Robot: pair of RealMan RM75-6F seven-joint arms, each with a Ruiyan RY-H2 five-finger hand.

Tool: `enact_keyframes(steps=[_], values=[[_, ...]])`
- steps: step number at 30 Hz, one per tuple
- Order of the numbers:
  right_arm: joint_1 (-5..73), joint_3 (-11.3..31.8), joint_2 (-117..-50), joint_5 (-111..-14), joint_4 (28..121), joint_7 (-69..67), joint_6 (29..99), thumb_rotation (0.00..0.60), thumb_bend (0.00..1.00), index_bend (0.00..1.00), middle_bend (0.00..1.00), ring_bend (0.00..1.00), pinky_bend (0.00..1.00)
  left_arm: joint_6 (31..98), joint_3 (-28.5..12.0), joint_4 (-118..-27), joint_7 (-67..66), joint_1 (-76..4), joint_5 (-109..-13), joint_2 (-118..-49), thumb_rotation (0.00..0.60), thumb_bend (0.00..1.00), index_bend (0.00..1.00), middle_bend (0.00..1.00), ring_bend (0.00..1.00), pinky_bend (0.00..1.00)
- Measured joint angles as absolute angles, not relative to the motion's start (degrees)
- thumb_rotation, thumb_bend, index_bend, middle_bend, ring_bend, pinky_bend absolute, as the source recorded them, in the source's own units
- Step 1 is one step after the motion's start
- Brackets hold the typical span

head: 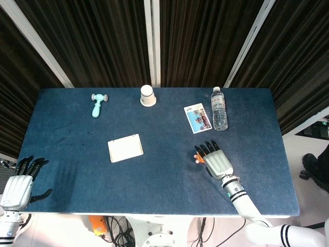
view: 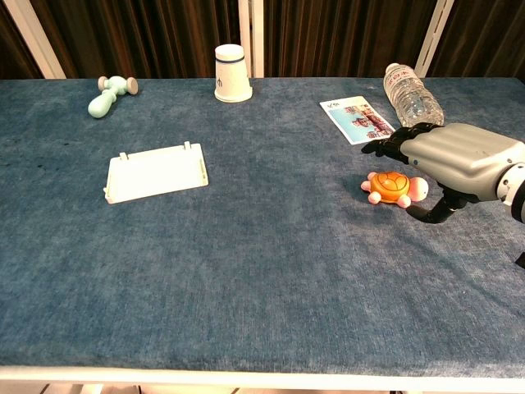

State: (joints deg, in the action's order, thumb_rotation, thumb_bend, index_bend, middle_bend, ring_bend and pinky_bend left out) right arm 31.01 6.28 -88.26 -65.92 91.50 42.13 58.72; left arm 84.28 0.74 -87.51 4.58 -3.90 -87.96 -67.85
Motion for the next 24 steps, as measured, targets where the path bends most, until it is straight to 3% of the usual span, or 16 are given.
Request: enact_keyframes(steps=[11, 15, 20, 22, 24], values=[[31.7, 5.4, -92.1, -65.7, 87.7, 42.5, 60.8, 0.600, 0.33, 0.31, 0.34, 0.00, 0.00, 84.1, 0.7, -87.2, 5.0, -3.9, -87.8, -67.9, 0.600, 0.14, 0.19, 0.14, 0.00, 0.04], [31.8, 5.0, -93.1, -66.8, 86.3, 42.6, 62.1, 0.600, 0.34, 0.50, 0.49, 0.07, 0.00, 84.1, 0.7, -86.9, 5.3, -3.8, -87.8, -67.9, 0.600, 0.14, 0.19, 0.14, 0.00, 0.04], [31.4, 4.1, -95.1, -71.2, 82.6, 40.9, 65.0, 0.600, 0.41, 0.91, 0.78, 0.26, 0.00, 84.1, 0.8, -86.7, 5.6, -3.8, -87.8, -67.9, 0.600, 0.15, 0.19, 0.14, 0.00, 0.04], [31.1, 3.6, -96.1, -73.7, 80.4, 38.9, 66.3, 0.600, 0.43, 0.99, 0.86, 0.33, 0.00, 84.1, 0.8, -86.6, 5.6, -3.8, -87.9, -67.9, 0.600, 0.14, 0.19, 0.14, 0.00, 0.04], [30.9, 3.0, -97.1, -75.9, 78.0, 37.1, 67.4, 0.600, 0.43, 1.00, 0.88, 0.35, 0.00, 84.2, 0.8, -86.6, 5.6, -3.8, -87.9, -67.9, 0.600, 0.14, 0.19, 0.14, 0.00, 0.04]])
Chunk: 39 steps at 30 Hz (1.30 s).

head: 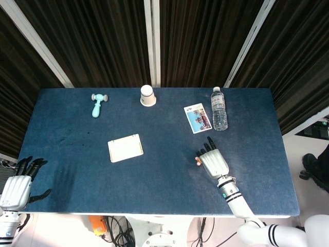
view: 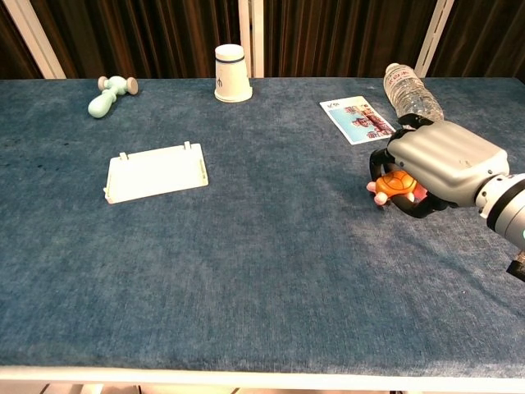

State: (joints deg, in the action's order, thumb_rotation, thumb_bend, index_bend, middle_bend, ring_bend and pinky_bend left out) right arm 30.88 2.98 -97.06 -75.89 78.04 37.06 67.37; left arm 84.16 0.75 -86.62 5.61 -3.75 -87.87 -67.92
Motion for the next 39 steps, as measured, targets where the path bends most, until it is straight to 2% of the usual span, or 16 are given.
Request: enact_keyframes(steps=[2, 3, 5, 7, 9, 11, 14, 21, 24, 27, 29, 34, 37, 39], values=[[30.7, 2.5, -97.8, -77.3, 76.3, 35.6, 67.9, 0.600, 0.42, 1.00, 0.88, 0.35, 0.00, 84.2, 0.8, -86.7, 5.6, -3.7, -87.9, -67.9, 0.600, 0.14, 0.19, 0.14, 0.00, 0.04], [30.5, 2.3, -98.1, -77.9, 75.7, 34.7, 68.2, 0.600, 0.39, 0.97, 0.85, 0.34, 0.00, 84.2, 0.8, -86.7, 5.5, -3.8, -87.9, -67.9, 0.600, 0.14, 0.19, 0.14, 0.00, 0.04], [30.2, 1.9, -98.3, -78.3, 75.3, 33.7, 68.2, 0.600, 0.34, 0.83, 0.75, 0.30, 0.00, 84.2, 0.8, -86.8, 5.4, -3.8, -88.0, -67.8, 0.600, 0.14, 0.19, 0.14, 0.00, 0.04], [30.2, 1.7, -97.7, -78.1, 75.7, 33.5, 67.3, 0.600, 0.28, 0.59, 0.56, 0.21, 0.00, 84.0, 0.8, -86.9, 5.2, -3.8, -88.0, -67.8, 0.600, 0.14, 0.19, 0.14, 0.00, 0.04], [30.1, 1.7, -96.7, -77.5, 76.7, 33.7, 66.3, 0.600, 0.26, 0.44, 0.43, 0.13, 0.00, 84.0, 0.8, -87.0, 5.1, -3.9, -88.0, -67.8, 0.600, 0.14, 0.19, 0.14, 0.00, 0.04], [29.9, 1.7, -95.8, -77.1, 77.9, 33.8, 65.9, 0.600, 0.24, 0.35, 0.35, 0.07, 0.00, 83.9, 0.8, -87.1, 5.0, -3.9, -88.0, -67.7, 0.600, 0.14, 0.19, 0.14, 0.00, 0.04], [29.6, 1.8, -94.5, -76.9, 79.5, 33.6, 65.9, 0.600, 0.24, 0.30, 0.30, 0.04, 0.00, 83.9, 0.8, -87.3, 4.8, -3.9, -88.0, -67.7, 0.600, 0.14, 0.19, 0.14, 0.00, 0.04], [28.7, 2.0, -92.7, -77.4, 81.8, 32.7, 66.6, 0.600, 0.23, 0.29, 0.33, 0.04, 0.00, 84.1, 0.8, -88.1, 4.2, -3.8, -88.0, -67.2, 0.600, 0.14, 0.19, 0.14, 0.00, 0.04], [28.6, 2.2, -92.6, -77.1, 82.0, 33.1, 66.5, 0.600, 0.24, 0.31, 0.35, 0.04, 0.00, 84.0, 0.7, -88.3, 4.0, -3.9, -88.0, -67.1, 0.600, 0.14, 0.19, 0.14, 0.00, 0.04], [28.5, 2.5, -92.8, -77.1, 81.8, 33.2, 66.7, 0.600, 0.26, 0.39, 0.41, 0.05, 0.00, 84.1, 0.7, -88.4, 3.9, -3.9, -88.0, -67.0, 0.600, 0.14, 0.19, 0.14, 0.00, 0.04], [28.5, 2.7, -93.1, -77.1, 81.5, 33.4, 66.7, 0.600, 0.29, 0.48, 0.45, 0.07, 0.00, 84.1, 0.7, -88.5, 3.9, -3.9, -88.0, -67.0, 0.600, 0.14, 0.19, 0.14, 0.00, 0.04], [28.3, 3.0, -94.4, -77.1, 80.1, 34.1, 67.4, 0.600, 0.38, 0.87, 0.77, 0.28, 0.00, 84.0, 0.6, -88.5, 3.9, -4.0, -88.1, -67.0, 0.600, 0.14, 0.19, 0.14, 0.00, 0.04], [28.1, 2.9, -95.1, -77.9, 78.8, 33.8, 68.0, 0.600, 0.41, 1.00, 0.87, 0.35, 0.00, 84.0, 0.6, -88.4, 4.0, -4.0, -88.0, -67.0, 0.600, 0.14, 0.19, 0.14, 0.00, 0.04], [28.0, 2.6, -95.4, -78.5, 78.0, 33.7, 68.1, 0.600, 0.41, 1.00, 0.88, 0.35, 0.00, 84.0, 0.7, -88.4, 4.1, -4.0, -88.1, -67.0, 0.600, 0.14, 0.19, 0.14, 0.00, 0.04]])
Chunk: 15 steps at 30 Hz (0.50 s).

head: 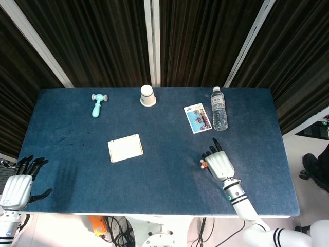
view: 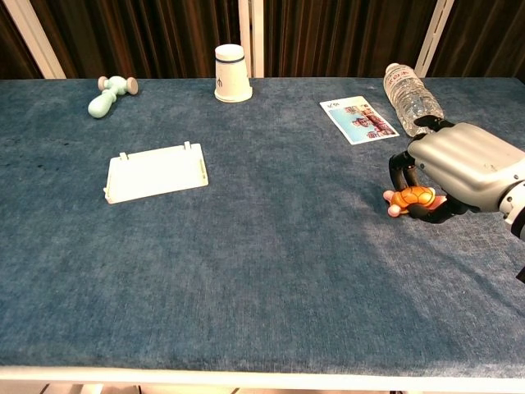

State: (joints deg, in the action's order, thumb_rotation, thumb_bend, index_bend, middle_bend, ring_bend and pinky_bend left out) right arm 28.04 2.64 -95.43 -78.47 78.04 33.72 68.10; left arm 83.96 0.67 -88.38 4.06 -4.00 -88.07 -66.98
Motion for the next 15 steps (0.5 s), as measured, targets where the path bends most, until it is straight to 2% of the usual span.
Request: enact_keyframes(steps=[3, 5, 6, 7, 10, 12, 15], values=[[27.9, 2.5, -95.5, -78.8, 77.8, 33.6, 68.1, 0.600, 0.40, 1.00, 0.88, 0.35, 0.00, 84.0, 0.7, -88.4, 4.1, -4.0, -88.1, -67.0, 0.600, 0.14, 0.19, 0.14, 0.00, 0.04], [27.8, 2.5, -95.6, -79.1, 77.7, 33.0, 68.3, 0.600, 0.33, 0.92, 0.83, 0.34, 0.00, 84.1, 0.7, -88.4, 4.1, -4.0, -88.2, -67.0, 0.600, 0.14, 0.19, 0.14, 0.00, 0.04], [27.8, 2.4, -95.5, -79.4, 77.6, 32.5, 68.3, 0.600, 0.28, 0.82, 0.75, 0.31, 0.00, 84.1, 0.7, -88.4, 4.1, -4.0, -88.2, -67.0, 0.600, 0.14, 0.19, 0.14, 0.00, 0.04], [27.8, 2.3, -95.3, -79.5, 77.6, 32.2, 68.1, 0.600, 0.21, 0.66, 0.63, 0.25, 0.00, 84.1, 0.7, -88.4, 4.0, -4.0, -88.2, -67.0, 0.600, 0.14, 0.19, 0.14, 0.00, 0.04], [27.9, 2.2, -94.3, -79.9, 78.3, 31.3, 67.5, 0.600, 0.15, 0.38, 0.40, 0.10, 0.00, 84.1, 0.7, -88.5, 4.0, -4.0, -88.3, -67.0, 0.600, 0.14, 0.19, 0.14, 0.00, 0.04], [27.9, 2.3, -94.0, -80.4, 78.5, 30.4, 67.7, 0.600, 0.15, 0.29, 0.33, 0.05, 0.00, 84.1, 0.7, -88.5, 3.9, -4.0, -88.3, -67.0, 0.600, 0.14, 0.19, 0.14, 0.00, 0.04], [27.8, 2.5, -93.6, -80.8, 78.8, 29.4, 68.0, 0.600, 0.16, 0.23, 0.29, 0.03, 0.00, 84.1, 0.7, -88.6, 3.9, -4.0, -88.3, -66.9, 0.600, 0.14, 0.19, 0.14, 0.00, 0.04]])
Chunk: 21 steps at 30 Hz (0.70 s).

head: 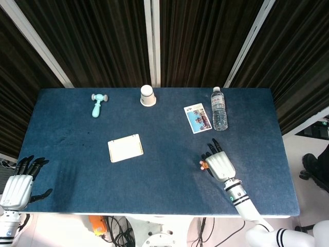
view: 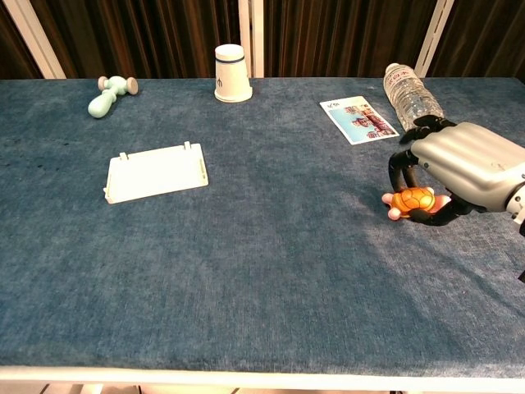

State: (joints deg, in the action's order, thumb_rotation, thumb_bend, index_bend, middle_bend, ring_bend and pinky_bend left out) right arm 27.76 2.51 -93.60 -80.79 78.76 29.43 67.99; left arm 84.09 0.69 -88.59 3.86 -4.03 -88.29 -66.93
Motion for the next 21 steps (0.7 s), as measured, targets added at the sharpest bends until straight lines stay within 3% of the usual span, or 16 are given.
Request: enact_keyframes(steps=[3, 5, 12, 17, 21], values=[[27.7, 2.6, -93.3, -80.7, 78.9, 29.2, 67.7, 0.600, 0.16, 0.21, 0.30, 0.03, 0.00, 84.1, 0.7, -88.6, 3.9, -4.0, -88.3, -66.9, 0.600, 0.14, 0.19, 0.14, 0.00, 0.04], [27.6, 2.6, -93.2, -80.6, 79.1, 29.2, 67.5, 0.600, 0.16, 0.25, 0.35, 0.03, 0.00, 84.1, 0.7, -88.6, 3.8, -4.0, -88.3, -66.9, 0.600, 0.14, 0.19, 0.14, 0.00, 0.04], [27.5, 2.7, -93.9, -80.5, 78.4, 29.9, 67.2, 0.600, 0.27, 0.55, 0.53, 0.10, 0.00, 84.0, 0.8, -88.6, 3.9, -4.0, -88.3, -66.9, 0.600, 0.15, 0.19, 0.14, 0.00, 0.04], [27.2, 3.0, -95.1, -80.6, 77.5, 30.3, 68.2, 0.600, 0.38, 0.96, 0.85, 0.30, 0.00, 84.0, 0.8, -88.5, 4.0, -4.0, -88.3, -66.9, 0.600, 0.14, 0.19, 0.14, 0.00, 0.04], [26.9, 3.0, -95.9, -81.5, 76.0, 30.0, 69.4, 0.600, 0.38, 1.00, 0.89, 0.33, 0.00, 84.0, 0.8, -88.4, 4.1, -4.0, -88.3, -66.9, 0.600, 0.14, 0.19, 0.14, 0.00, 0.04]])
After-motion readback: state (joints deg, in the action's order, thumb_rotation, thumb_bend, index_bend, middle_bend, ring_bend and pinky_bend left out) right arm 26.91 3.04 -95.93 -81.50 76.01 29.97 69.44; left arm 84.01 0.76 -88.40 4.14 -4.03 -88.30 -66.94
